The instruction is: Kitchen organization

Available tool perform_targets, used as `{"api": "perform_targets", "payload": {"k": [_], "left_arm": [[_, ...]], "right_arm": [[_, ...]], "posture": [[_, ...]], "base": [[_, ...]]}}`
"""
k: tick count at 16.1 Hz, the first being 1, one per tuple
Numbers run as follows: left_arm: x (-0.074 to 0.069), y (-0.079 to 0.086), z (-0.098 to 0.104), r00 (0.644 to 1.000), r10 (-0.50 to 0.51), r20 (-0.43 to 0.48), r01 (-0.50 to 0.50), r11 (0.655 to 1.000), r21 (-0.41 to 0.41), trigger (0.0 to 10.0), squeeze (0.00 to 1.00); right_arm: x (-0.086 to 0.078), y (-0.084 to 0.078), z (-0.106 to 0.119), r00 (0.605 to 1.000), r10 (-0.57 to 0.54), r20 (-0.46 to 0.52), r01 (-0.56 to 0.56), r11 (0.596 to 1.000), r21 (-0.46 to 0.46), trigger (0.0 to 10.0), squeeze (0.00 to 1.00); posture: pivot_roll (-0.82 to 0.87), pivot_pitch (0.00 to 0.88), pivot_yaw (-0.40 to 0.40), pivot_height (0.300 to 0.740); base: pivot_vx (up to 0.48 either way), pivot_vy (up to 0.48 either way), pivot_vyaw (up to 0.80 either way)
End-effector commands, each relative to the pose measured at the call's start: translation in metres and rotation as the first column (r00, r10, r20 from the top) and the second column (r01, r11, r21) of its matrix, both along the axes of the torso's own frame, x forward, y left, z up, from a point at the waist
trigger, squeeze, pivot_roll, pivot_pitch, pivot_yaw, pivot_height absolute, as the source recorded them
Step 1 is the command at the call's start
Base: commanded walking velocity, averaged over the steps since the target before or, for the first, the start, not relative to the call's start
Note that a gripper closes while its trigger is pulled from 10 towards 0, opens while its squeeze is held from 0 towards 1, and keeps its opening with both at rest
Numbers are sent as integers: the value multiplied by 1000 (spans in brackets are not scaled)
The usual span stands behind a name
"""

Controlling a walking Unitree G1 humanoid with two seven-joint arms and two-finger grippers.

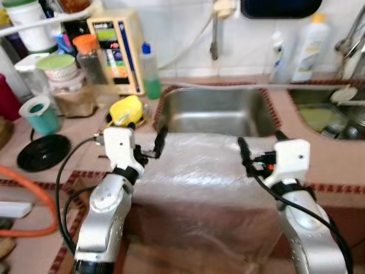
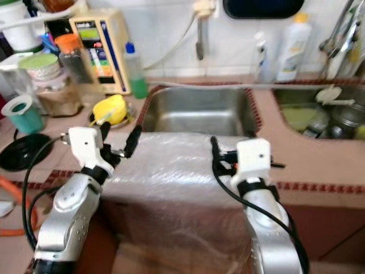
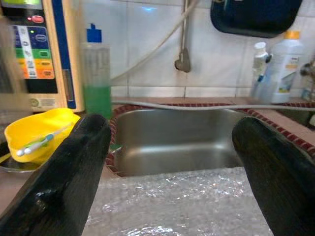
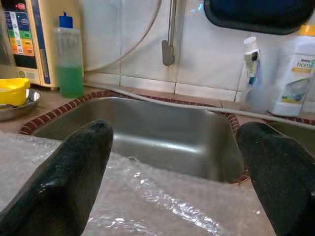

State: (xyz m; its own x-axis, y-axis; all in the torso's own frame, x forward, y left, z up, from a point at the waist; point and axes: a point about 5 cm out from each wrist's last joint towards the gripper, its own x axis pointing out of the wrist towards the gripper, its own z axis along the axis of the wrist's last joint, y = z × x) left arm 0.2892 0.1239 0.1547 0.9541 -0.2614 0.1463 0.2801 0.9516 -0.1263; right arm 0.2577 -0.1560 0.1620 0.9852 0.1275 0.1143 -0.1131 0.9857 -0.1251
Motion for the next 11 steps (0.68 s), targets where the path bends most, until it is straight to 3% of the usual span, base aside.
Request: {"api": "perform_targets", "payload": {"k": [1,3,7,9,11], "left_arm": [[0,11,0,999,39,-1,-39,999,13,10000,0],[2,13,2,998,58,5,-58,998,-2,10000,0],[3,18,8,992,121,44,-124,991,58,10000,0],[4,23,18,979,172,110,-182,980,85,10000,0],[7,23,24,982,153,107,-160,985,61,10000,0]], "right_arm": [[0,9,2,999,30,11,-30,999,12,10000,0],[1,10,4,999,36,15,-36,999,13,10000,0],[1,11,6,999,47,22,-47,999,13,10000,0],[1,13,8,998,53,30,-53,998,16,10000,0],[1,15,11,998,56,40,-57,998,18,10000,0]], "posture": [[-24,0,103,740],[-22,0,101,740],[-17,0,99,740],[-16,0,102,740],[-17,0,104,740]], "base": [[0,0,0],[0,0,0],[0,0,0],[0,0,0],[0,0,0]]}}
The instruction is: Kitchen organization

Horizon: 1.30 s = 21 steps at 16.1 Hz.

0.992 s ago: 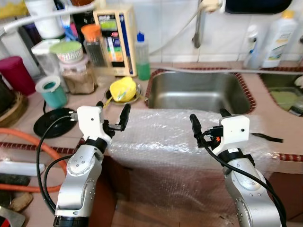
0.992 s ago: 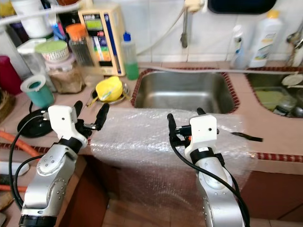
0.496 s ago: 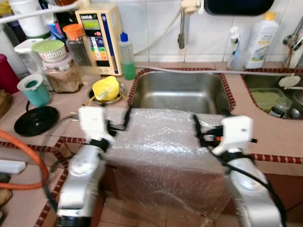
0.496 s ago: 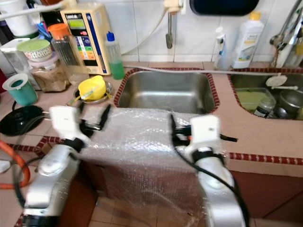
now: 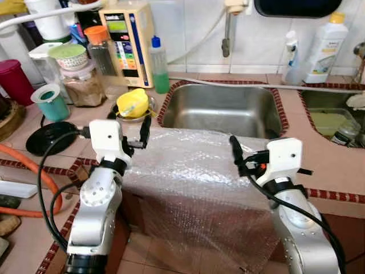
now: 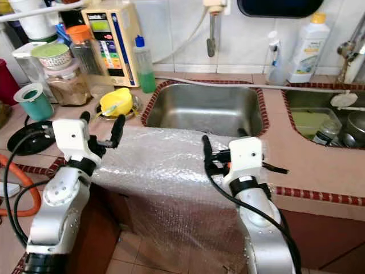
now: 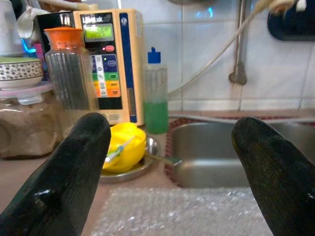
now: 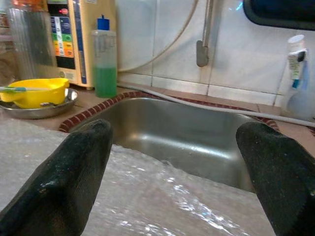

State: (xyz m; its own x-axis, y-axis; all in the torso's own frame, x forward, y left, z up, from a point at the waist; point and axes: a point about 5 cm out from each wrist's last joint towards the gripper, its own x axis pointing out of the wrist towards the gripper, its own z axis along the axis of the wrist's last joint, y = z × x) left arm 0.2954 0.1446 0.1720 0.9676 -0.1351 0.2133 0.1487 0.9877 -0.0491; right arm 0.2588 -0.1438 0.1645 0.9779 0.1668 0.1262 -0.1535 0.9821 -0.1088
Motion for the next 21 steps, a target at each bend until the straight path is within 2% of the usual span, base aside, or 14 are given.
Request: {"api": "perform_targets", "payload": {"k": [1,8,21], "left_arm": [[-1,-1,9,999,-36,27,36,999,-18,10000,0],[-5,-9,7,995,-96,27,98,994,-48,10000,0],[-6,-12,4,991,-136,13,136,989,-50,10000,0]], "right_arm": [[0,3,11,999,13,41,-13,1000,4,10000,0],[0,0,14,998,1,55,-1,1000,0,10000,0],[-2,0,10,999,9,40,-9,1000,-10,10000,0]], "posture": [[-18,0,106,740],[-19,0,104,740],[-26,0,110,740]], "base": [[0,0,0],[0,0,0],[396,0,0]]}}
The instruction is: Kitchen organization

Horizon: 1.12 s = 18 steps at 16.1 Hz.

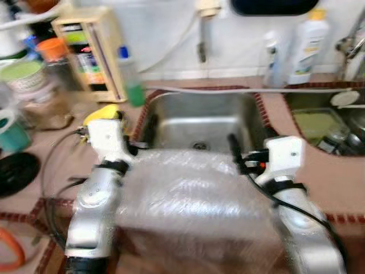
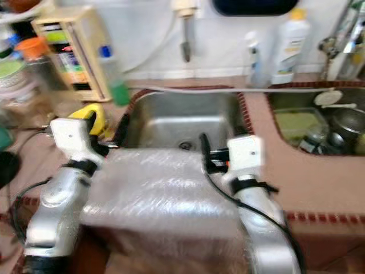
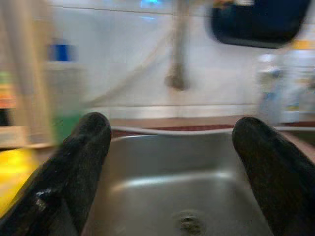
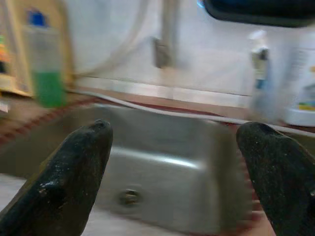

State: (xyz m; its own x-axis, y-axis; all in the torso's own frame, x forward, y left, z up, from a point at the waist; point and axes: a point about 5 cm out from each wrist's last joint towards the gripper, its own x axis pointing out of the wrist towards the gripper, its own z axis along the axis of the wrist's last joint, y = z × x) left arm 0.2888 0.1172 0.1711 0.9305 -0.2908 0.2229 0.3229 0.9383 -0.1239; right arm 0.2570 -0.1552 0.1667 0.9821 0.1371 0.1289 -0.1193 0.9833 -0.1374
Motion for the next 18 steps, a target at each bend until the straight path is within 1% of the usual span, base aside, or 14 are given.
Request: {"api": "perform_targets", "payload": {"k": [1,2,6,12,13,14,15,17,18], "left_arm": [[1,15,5,999,43,19,-44,999,24,10000,0],[1,15,5,999,45,14,-46,999,25,10000,0],[-2,13,-1,999,31,-16,-31,1000,4,10000,0],[-3,13,-5,998,41,-40,-40,999,13,10000,0],[-3,15,-4,997,69,-34,-68,997,27,10000,0],[-2,21,-2,992,127,-13,-126,990,63,10000,0],[-1,29,0,985,174,0,-173,983,64,10000,0],[-1,37,-1,975,224,-9,-223,973,67,10000,0],[-1,41,-4,968,250,-17,-247,964,94,10000,0]], "right_arm": [[-1,12,8,998,45,32,-46,999,16,10000,0],[0,12,8,998,48,32,-49,999,14,10000,0],[-1,13,7,998,57,28,-57,998,10,10000,0],[-2,12,5,998,58,22,-59,998,8,10000,0],[-2,12,6,998,59,23,-59,998,9,10000,0],[-2,13,6,998,59,23,-59,998,11,10000,0],[-2,13,6,998,59,24,-60,998,15,10000,0],[-3,14,6,997,70,19,-70,997,21,10000,0],[-5,20,7,991,134,6,-134,990,31,10000,0]], "posture": [[-25,0,109,740],[-25,0,109,740],[-26,0,106,740],[-25,0,102,740],[-23,0,102,740],[-23,0,103,740],[-20,0,103,740],[-18,0,102,740],[-18,0,102,740]], "base": [[416,0,0],[311,0,0],[0,0,0],[0,0,0],[0,0,0],[0,0,0],[0,0,0],[0,0,0],[0,0,0]]}}
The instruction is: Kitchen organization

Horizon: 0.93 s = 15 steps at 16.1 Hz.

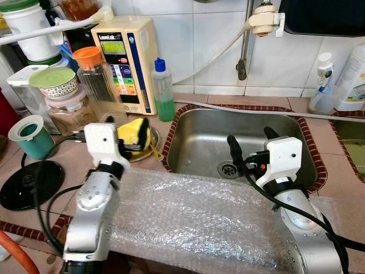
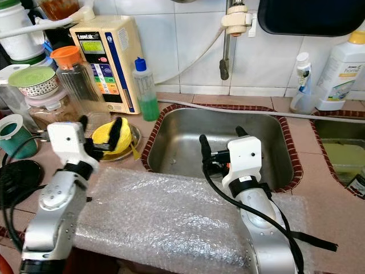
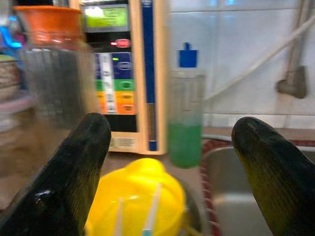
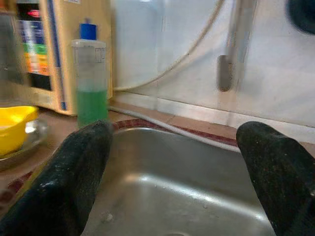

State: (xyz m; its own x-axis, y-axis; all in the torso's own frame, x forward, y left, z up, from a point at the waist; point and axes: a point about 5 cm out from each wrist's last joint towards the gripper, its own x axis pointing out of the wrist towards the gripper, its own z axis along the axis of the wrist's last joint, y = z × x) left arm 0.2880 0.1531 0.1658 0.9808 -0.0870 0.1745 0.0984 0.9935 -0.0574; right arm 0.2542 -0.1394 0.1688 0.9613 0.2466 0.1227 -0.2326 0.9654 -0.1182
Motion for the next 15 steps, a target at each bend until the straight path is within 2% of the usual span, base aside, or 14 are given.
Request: {"api": "perform_targets", "payload": {"k": [1,3,12,15], "left_arm": [[0,9,-5,998,48,-35,-48,999,8,10000,0],[2,12,-15,994,65,-84,-66,998,-11,10000,0],[7,17,-34,977,107,-187,-115,993,-32,10000,0],[10,14,-46,967,103,-234,-118,992,-50,10000,0]], "right_arm": [[-4,11,5,995,99,-2,-99,995,7,10000,0],[-7,17,4,986,164,-25,-164,986,3,10000,0],[-13,20,0,978,202,-58,-202,979,-4,10000,0],[-18,27,-3,959,270,-87,-271,963,0,10000,0]], "posture": [[-18,0,102,740],[-19,0,103,740],[-30,0,107,740],[-30,0,105,740]], "base": [[0,0,0],[0,0,0],[0,0,0],[0,0,0]]}}
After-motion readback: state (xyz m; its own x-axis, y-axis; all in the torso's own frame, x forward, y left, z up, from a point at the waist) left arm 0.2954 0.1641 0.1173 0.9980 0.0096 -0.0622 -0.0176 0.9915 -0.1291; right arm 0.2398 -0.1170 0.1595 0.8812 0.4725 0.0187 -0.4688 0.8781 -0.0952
